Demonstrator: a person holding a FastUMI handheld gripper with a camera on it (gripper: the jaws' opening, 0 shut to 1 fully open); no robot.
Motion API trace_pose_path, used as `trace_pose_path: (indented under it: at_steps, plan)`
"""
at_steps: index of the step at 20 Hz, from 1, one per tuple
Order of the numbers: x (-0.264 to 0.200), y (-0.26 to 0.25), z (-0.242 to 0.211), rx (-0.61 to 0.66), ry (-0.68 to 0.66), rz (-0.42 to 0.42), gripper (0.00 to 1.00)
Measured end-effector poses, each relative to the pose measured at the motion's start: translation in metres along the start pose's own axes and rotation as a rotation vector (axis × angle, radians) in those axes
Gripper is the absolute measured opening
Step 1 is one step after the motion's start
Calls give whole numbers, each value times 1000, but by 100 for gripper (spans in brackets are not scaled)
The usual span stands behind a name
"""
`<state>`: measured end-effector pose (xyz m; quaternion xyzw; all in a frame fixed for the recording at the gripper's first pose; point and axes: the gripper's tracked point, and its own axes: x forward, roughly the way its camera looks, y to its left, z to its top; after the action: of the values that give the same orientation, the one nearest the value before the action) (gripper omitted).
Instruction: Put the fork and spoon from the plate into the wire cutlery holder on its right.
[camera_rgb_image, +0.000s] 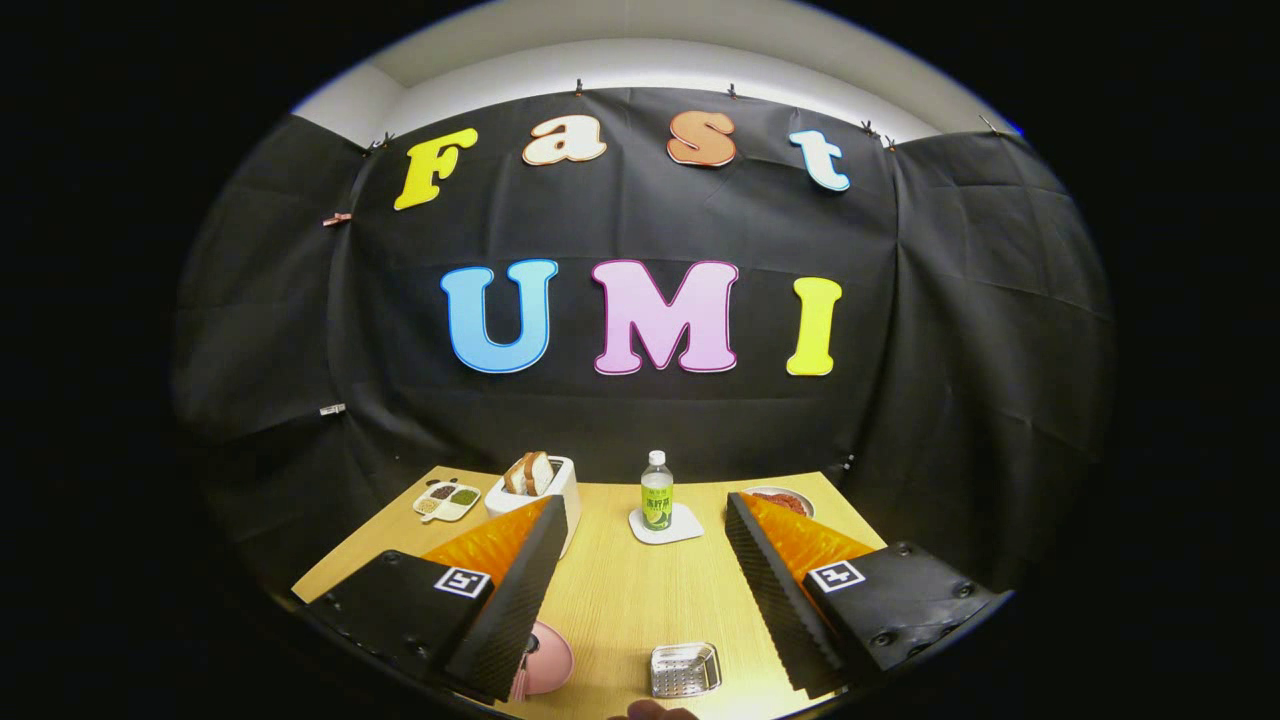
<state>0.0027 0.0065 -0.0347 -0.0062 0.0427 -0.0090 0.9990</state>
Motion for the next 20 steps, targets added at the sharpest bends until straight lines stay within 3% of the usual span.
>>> trace_pose_path:
  at_steps: [8,14,20]
  plan:
    - [11,40,-73,-51,191,93,99]
    - [11,92,-163,-66,480,195,100]
    - [-5,135,-249,-194,738,321,98]
